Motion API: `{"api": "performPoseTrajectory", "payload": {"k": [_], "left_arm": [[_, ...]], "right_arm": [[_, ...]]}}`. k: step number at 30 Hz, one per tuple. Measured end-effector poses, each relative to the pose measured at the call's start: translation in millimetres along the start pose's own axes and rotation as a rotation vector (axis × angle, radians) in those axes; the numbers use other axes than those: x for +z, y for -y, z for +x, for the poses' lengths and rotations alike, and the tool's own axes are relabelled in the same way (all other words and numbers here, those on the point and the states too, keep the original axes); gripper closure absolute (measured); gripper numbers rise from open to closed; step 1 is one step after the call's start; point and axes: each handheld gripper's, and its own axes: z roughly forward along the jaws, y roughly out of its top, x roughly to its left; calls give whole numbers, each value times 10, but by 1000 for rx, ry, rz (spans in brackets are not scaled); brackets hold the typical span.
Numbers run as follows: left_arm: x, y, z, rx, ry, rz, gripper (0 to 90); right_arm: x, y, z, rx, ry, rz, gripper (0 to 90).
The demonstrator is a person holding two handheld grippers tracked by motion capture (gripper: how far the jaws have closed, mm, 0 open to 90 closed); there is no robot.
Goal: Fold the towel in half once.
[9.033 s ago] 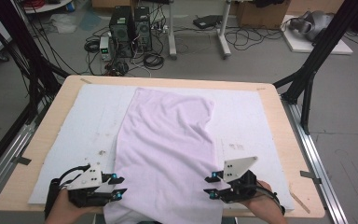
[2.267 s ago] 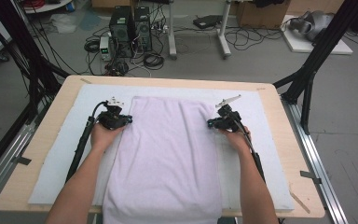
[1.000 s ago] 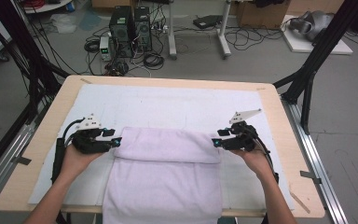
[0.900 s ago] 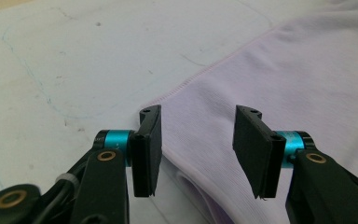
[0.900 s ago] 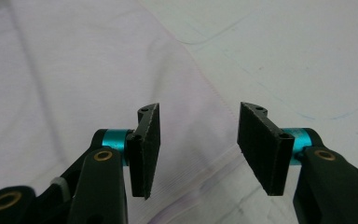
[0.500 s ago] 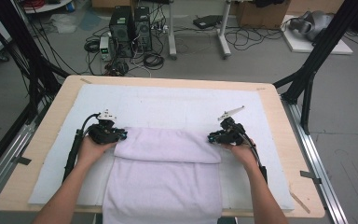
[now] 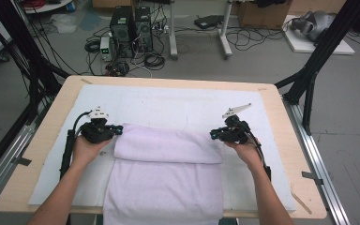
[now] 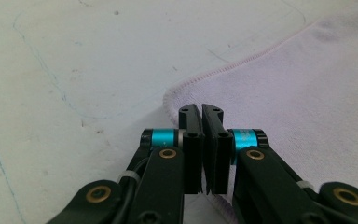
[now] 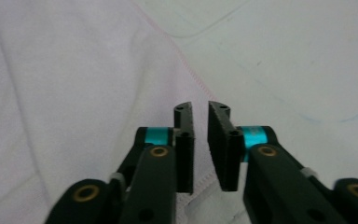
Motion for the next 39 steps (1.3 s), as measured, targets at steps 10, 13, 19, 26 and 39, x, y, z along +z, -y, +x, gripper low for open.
{"api": "performPoseTrajectory", "payload": {"k": [10, 13, 19, 26, 39], "left_arm": [[78, 22, 3, 4, 2, 28, 863], [83, 21, -3, 10, 3, 32, 863], [-32, -9, -20, 6, 11, -15, 864], [-370, -53, -74, -6, 38, -126, 863], [-1118, 555, -810, 146, 114, -184, 855]], "right_arm": [[248, 56, 18, -32, 109, 74, 721], [252, 70, 26, -16, 81, 65, 857], [180, 36, 54, -45, 56, 50, 874], [-294, -87, 228, -95, 16, -90, 873], [-884, 473, 1098, -276, -148, -182, 866]]}}
